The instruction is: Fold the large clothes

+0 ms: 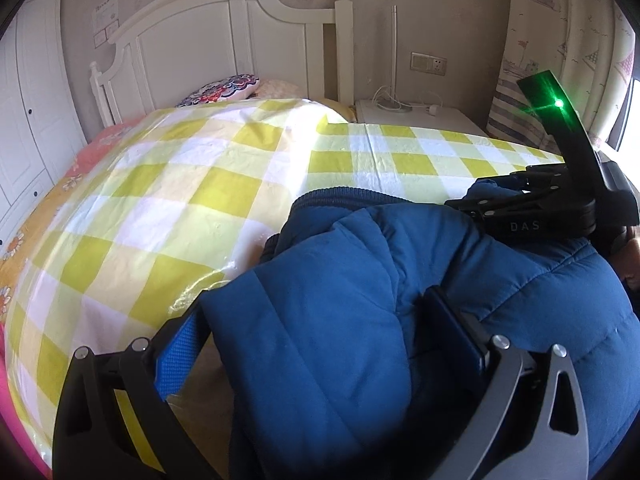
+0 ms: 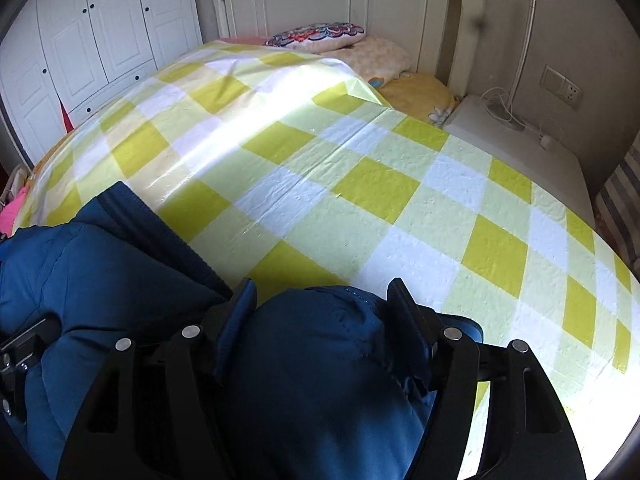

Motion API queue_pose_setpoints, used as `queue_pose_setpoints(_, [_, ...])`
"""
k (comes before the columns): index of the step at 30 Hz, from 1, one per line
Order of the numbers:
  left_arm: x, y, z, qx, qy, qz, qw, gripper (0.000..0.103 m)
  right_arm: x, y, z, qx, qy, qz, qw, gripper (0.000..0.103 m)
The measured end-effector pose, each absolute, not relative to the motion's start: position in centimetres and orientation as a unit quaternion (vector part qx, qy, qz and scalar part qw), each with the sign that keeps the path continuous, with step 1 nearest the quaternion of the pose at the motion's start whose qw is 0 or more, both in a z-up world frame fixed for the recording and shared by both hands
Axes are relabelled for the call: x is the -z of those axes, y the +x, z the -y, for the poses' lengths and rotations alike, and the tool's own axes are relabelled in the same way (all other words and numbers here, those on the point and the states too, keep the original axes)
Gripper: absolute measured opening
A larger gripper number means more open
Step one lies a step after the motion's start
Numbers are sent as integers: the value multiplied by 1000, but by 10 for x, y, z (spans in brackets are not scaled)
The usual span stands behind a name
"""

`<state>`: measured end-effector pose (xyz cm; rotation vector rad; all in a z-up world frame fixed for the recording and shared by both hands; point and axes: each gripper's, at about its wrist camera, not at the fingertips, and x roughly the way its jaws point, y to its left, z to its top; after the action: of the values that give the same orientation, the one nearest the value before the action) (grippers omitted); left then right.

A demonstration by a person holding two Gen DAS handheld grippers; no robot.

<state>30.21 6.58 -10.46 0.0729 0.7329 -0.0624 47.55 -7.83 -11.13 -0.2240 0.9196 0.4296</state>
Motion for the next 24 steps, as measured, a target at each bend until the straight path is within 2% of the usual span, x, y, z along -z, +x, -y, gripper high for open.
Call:
queue_pose_setpoints(7, [105, 303, -67, 37, 34, -363, 931, 101, 94, 463, 80, -158, -101, -438, 879, 66])
queue_pose_setpoints(10, [104, 300, -65, 30, 40, -357, 933, 101, 62, 413, 94, -144, -47, -391, 908, 69])
queue_pose_setpoints(11, [104, 300, -65, 30, 40, -356, 933, 101, 54, 389, 97, -144, -33, -372, 917, 74])
queue_pose_setpoints(12, [104, 300, -65, 29, 41, -355, 934, 101, 49, 369, 98, -144, -29, -359, 922, 82])
queue_pose_setpoints(15, [104, 300, -65, 31, 39, -355, 934, 101, 49, 295, 85, -164, -59, -326, 929, 93])
queue_pose_setpoints(19, [107, 303, -70, 47, 25, -360, 931, 101, 86, 252, 64, -159, -80, -316, 932, 93])
queue_pose_setpoints(22, [104, 301, -69, 48, 30, -366, 929, 101, 78, 260, 74, -163, -44, -360, 918, 94])
queue_pose_setpoints(24, [97, 296, -66, 33, 51, -366, 929, 101, 65, 240, 71, -158, -58, -356, 919, 93])
